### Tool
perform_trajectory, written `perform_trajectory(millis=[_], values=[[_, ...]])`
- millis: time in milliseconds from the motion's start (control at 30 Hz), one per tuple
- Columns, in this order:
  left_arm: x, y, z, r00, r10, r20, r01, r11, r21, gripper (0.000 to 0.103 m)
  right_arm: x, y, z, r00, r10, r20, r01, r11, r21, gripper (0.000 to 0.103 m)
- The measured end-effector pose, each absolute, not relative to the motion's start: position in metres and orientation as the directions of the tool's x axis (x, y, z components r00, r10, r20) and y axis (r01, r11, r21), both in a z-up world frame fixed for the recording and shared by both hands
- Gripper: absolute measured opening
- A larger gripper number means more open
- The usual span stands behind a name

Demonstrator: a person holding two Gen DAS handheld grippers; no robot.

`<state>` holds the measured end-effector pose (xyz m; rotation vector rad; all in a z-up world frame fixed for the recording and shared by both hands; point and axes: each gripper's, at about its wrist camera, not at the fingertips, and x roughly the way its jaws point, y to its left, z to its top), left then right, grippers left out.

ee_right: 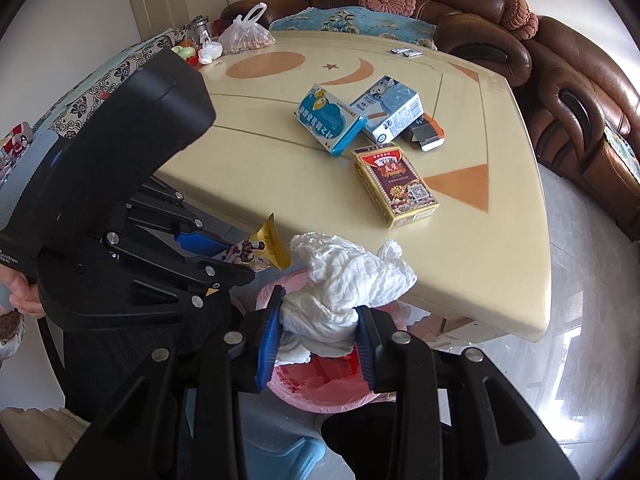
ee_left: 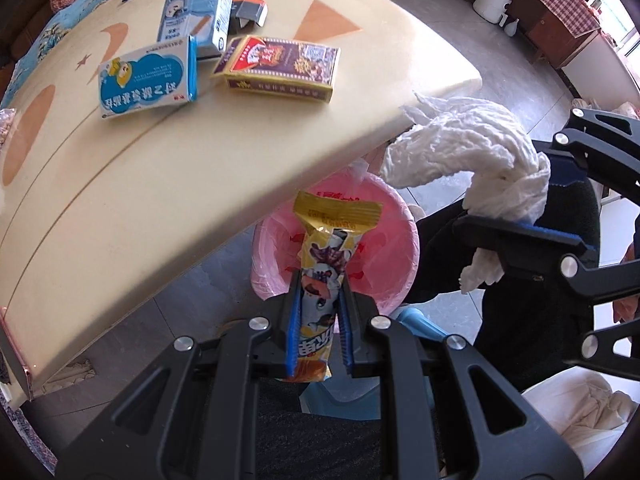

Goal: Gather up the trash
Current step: 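Carry the wrapper with the left tool while the right tool carries the tissue over the pink bin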

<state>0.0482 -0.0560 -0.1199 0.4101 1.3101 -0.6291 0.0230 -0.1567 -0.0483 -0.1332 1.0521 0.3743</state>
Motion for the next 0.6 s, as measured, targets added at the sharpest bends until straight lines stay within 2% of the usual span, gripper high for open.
perform_trajectory(millis=[267, 600], values=[[0.043, -0.062, -0.154, 0.120, -0.184, -0.976, 0.624, 0.778, -0.070, 0.017, 0.023, -0.158, -0.085, 0.385, 0.235, -0.892, -0.347, 0.933, 0.096, 0.033], [0.054, -0.065, -0.200, 0.053, -0.238, -0.970, 0.581, 0.797, -0.164, 0.017, 0.034, -0.168, -0.131, 0.324, 0.238, -0.916, -0.302, 0.943, 0.139, 0.033]])
